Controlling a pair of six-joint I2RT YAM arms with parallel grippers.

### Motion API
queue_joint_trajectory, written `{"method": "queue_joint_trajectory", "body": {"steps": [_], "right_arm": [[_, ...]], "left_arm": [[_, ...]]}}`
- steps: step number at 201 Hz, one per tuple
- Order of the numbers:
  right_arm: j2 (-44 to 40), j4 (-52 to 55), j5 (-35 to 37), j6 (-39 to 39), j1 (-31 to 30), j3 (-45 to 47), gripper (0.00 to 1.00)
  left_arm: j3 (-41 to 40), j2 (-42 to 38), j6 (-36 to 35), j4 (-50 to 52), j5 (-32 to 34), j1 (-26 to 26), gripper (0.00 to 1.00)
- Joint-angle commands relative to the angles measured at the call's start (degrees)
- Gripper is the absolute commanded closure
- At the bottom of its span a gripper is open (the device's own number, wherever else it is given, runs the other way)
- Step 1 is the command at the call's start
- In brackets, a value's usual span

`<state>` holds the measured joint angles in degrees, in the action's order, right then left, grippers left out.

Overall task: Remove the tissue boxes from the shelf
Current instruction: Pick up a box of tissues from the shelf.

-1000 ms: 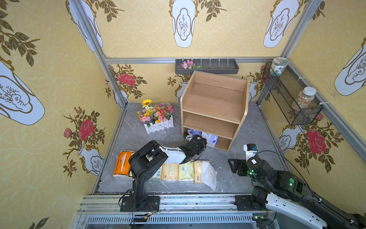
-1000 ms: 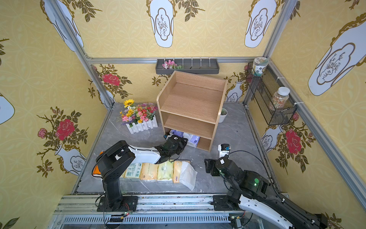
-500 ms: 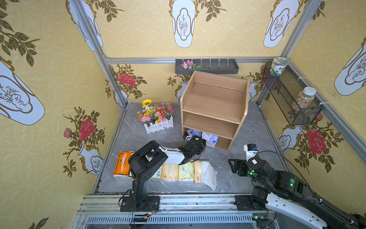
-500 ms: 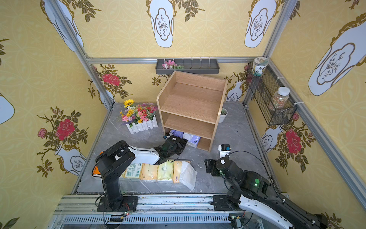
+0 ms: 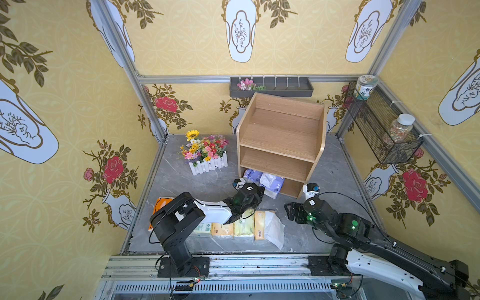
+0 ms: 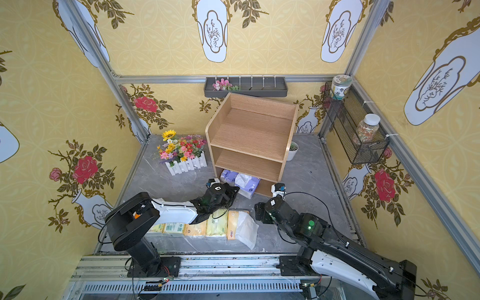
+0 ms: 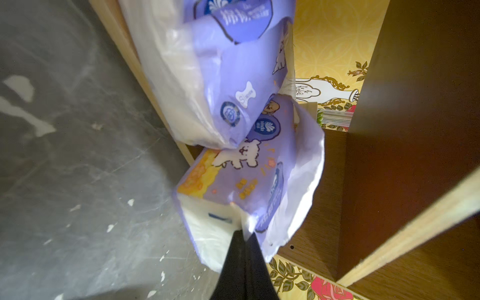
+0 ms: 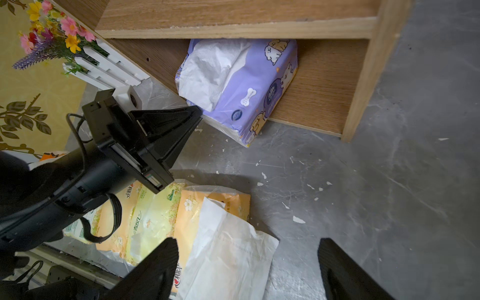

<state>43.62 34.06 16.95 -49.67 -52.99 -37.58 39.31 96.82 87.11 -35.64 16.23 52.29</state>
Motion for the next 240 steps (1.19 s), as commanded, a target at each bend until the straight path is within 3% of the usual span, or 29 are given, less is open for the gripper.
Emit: {"method": "queue_joint_trajectory", "body": {"steps": [1,28,72,178,240], "right_arm": [[2.6,-10.4,-5.3,-3.2,1.4,0.8,0.06],[5.3,-19.9,-13.5,-8.8,5.0,3.7,0.00],[7.2,-33.6,-20.4,-16.9,11.1,11.5,0.03],[11.3,-55.5,-15.6,-25.8,11.8,23.7,0.03],[17.0,-66.1,-12.5,-31.1,12.3,25.1,0.03]], "left_arm": [[-2.0,-0.9,1.0,-4.6,-1.8,0.4,1.00],[-4.4,-1.3,2.5,-7.7,-3.4,1.0,1.00],[-6.1,-1.9,4.6,-8.9,-5.2,1.5,1.00],[-6.9,-3.9,6.3,-9.5,-5.8,2.3,1.00],[-7.1,-4.7,6.4,-9.4,-5.9,2.3,1.00]]}}
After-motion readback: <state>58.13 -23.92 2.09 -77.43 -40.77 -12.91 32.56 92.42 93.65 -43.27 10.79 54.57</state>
